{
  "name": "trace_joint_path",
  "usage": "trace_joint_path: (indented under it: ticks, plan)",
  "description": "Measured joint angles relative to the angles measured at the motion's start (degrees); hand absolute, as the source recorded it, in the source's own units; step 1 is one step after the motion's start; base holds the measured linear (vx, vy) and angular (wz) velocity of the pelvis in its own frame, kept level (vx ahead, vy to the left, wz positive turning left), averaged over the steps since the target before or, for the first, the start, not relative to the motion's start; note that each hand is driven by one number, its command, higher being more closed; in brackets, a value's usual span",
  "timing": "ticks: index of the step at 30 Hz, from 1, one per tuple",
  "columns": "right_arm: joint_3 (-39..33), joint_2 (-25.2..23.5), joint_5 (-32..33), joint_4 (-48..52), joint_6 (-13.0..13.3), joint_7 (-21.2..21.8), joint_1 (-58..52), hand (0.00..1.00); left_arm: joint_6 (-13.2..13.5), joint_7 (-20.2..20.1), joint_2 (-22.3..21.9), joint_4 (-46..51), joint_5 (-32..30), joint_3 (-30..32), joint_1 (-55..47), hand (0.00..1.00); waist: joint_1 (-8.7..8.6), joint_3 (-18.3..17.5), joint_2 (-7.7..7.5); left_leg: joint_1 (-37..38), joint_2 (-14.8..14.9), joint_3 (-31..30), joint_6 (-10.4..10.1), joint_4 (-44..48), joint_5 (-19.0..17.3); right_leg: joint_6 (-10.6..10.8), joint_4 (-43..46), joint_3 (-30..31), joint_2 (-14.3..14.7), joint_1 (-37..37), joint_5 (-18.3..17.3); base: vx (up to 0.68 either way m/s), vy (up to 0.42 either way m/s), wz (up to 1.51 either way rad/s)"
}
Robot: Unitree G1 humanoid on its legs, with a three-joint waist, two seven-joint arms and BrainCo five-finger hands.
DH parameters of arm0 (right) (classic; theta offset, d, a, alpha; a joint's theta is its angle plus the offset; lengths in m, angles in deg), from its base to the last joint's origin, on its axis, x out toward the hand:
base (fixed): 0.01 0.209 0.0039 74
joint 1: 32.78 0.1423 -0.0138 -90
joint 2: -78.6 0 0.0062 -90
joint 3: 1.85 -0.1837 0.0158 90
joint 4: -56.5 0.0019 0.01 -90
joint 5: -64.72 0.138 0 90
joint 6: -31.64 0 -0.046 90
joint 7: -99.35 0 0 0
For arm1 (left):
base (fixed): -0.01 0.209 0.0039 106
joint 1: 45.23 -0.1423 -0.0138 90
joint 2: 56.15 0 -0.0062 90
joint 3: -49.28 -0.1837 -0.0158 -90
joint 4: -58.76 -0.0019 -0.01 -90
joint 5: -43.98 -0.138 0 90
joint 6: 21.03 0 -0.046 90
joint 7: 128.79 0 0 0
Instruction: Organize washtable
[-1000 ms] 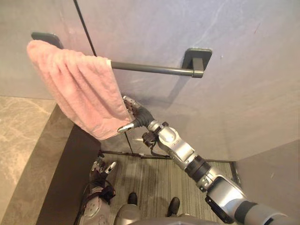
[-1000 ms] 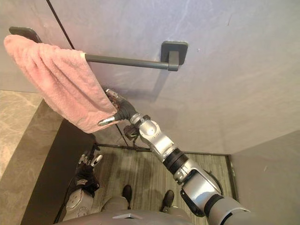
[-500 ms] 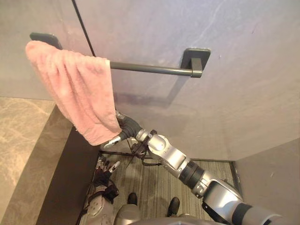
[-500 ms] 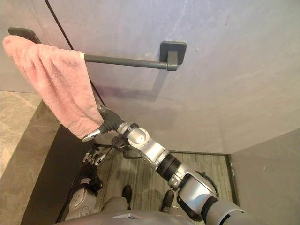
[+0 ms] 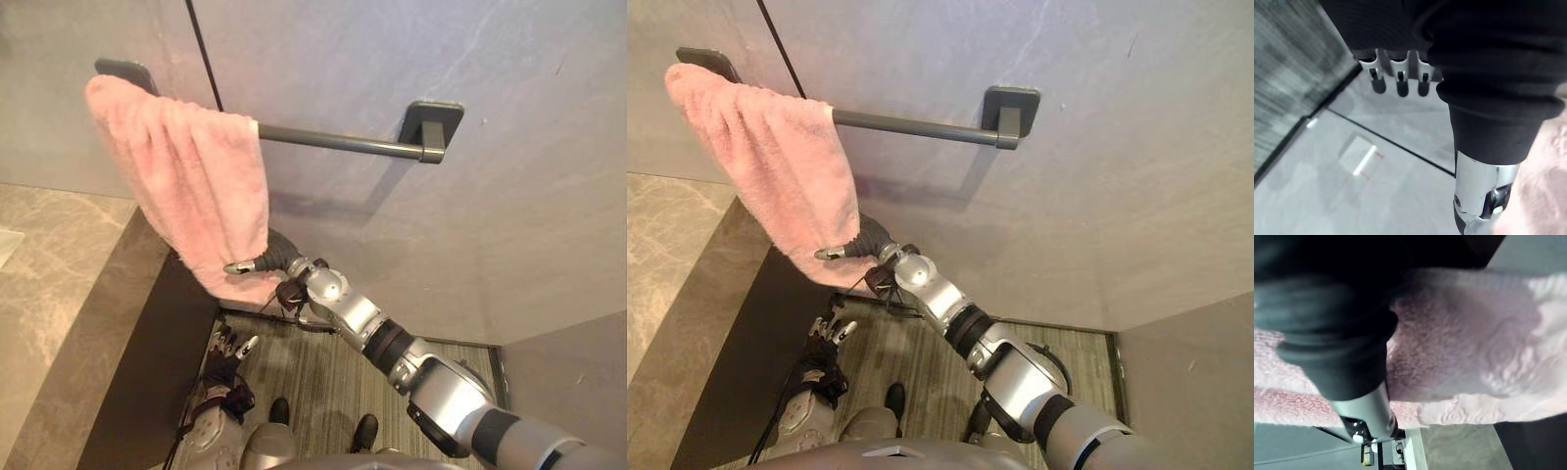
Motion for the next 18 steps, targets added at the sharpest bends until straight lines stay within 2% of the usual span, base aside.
trace_joint_path:
  ticks: [7, 10, 14, 18]
  plan:
    - [-2.13, 0.04, -0.2, 0.0, 0.0, -1.06, 0.02, 1.0, -0.16, 0.01, 0.03, 0.0, -0.01, -0.66, 0.12, 0.0, 0.02, 0.01, 0.02, 0.03, -0.02, -0.02, -0.04, 0.16, 0.04, 0.0, -0.01, 0.0, -0.01, 0.06, 0.0, 0.0, 0.0, 0.0]
    - [-5.66, 0.22, -0.72, 0.0, -0.01, -1.36, 0.04, 1.0, -0.19, 0.0, 0.06, 0.0, -0.02, -0.59, 0.11, 0.0, -0.05, 0.01, 0.02, 0.2, -0.03, 0.0, -0.05, 0.26, 0.04, 0.0, -0.01, 0.01, -0.04, 0.26, 0.0, 0.0, 0.0, 0.0]
    - [-9.88, 1.93, -2.36, 0.02, 0.0, -2.94, 0.18, 1.0, -0.19, -0.02, 0.37, -0.01, -0.03, -0.34, 0.04, 0.0, -0.72, 0.02, 0.05, 0.42, -0.04, 0.33, -0.06, 0.3, 0.05, 0.0, 0.02, 0.3, -0.04, 0.34, 0.0, -0.01, 0.0, -0.02]
    - [-10.98, 3.62, -3.44, 0.75, 0.01, -3.6, -1.3, 1.0, -0.19, -0.08, 0.42, 0.0, -0.05, -0.34, 0.15, 0.0, -0.92, 0.12, 0.39, 0.92, -0.03, 1.15, -0.06, 0.29, 0.05, 0.0, 0.1, 1.02, 0.0, 0.36, 0.0, -0.01, 0.0, -0.09]
